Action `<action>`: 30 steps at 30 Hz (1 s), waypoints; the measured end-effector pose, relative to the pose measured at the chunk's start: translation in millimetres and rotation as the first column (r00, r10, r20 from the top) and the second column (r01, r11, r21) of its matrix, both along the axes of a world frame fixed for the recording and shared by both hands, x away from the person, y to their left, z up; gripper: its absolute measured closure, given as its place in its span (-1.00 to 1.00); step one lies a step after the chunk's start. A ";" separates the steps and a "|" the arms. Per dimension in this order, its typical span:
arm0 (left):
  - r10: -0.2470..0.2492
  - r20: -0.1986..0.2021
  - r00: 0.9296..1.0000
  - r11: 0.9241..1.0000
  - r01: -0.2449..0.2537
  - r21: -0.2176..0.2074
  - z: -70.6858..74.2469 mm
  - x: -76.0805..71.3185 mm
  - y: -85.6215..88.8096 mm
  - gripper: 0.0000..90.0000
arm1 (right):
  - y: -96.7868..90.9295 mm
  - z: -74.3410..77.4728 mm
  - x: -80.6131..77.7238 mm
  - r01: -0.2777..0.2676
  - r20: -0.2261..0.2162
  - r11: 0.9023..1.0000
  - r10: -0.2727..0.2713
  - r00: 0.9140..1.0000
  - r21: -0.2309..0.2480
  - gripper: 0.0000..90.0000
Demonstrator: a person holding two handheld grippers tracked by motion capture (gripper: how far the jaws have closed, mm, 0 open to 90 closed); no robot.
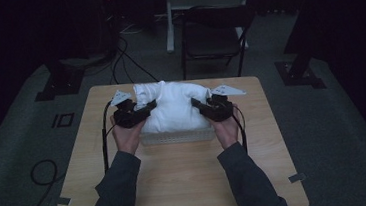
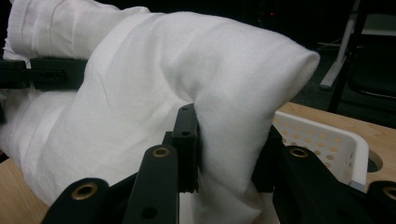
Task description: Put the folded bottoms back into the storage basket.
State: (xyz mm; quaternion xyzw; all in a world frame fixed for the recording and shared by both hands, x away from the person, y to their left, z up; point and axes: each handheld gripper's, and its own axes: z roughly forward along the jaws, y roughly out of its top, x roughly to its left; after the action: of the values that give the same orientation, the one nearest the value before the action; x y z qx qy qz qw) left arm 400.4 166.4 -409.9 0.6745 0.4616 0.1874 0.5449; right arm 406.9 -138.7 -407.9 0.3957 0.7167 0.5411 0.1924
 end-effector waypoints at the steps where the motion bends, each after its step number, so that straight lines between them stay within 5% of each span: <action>1: 0.004 0.000 1.000 1.000 -0.004 0.000 -0.4 0.8 0.4 0.19 | 0.6 -0.2 0.9 0.001 -0.001 1.000 -0.001 1.000 0.000 0.56; 30: 0.041 -0.042 0.998 0.999 -0.041 0.009 -13.6 29.4 -7.3 0.18 | 4.5 -10.4 22.8 0.052 -0.031 0.998 -0.053 0.998 -0.033 0.56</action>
State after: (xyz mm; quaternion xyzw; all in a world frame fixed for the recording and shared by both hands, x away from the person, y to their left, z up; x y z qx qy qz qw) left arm 429.9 159.0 -423.5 0.6709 0.4858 0.1863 0.5283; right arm 429.8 -134.3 -418.3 0.4198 0.7176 0.5180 0.2013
